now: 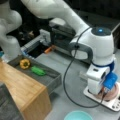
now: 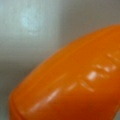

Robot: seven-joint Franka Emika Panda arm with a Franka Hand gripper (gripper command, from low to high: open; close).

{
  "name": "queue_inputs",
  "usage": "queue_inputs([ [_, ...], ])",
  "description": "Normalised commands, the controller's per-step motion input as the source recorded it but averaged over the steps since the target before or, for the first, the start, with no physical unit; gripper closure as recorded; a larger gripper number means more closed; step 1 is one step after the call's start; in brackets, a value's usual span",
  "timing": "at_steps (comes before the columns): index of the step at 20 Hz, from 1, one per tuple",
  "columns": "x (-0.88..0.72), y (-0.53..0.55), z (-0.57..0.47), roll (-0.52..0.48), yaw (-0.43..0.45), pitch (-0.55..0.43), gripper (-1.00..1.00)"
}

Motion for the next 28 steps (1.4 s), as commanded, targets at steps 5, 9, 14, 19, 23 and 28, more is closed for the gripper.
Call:
queue_inputs([
  [5,0.11,0.14,-0.02,-0.350,0.010,0.016,-1.00],
  [9,0.07,0.16,-0.05,-0.338,0.003,0.004,-1.00],
  [14,0.02,0.16,-0.06,-0.335,-0.008,-0.006,-1.00],
  [19,-0.02,0.15,-0.06,-0.329,-0.018,-0.021,1.00],
  [23,-0.04,0.14,-0.07,-0.311,-0.010,-0.043,1.00],
  [28,-0.04,0.13,-0.07,-0.310,-0.013,-0.045,1.00],
])
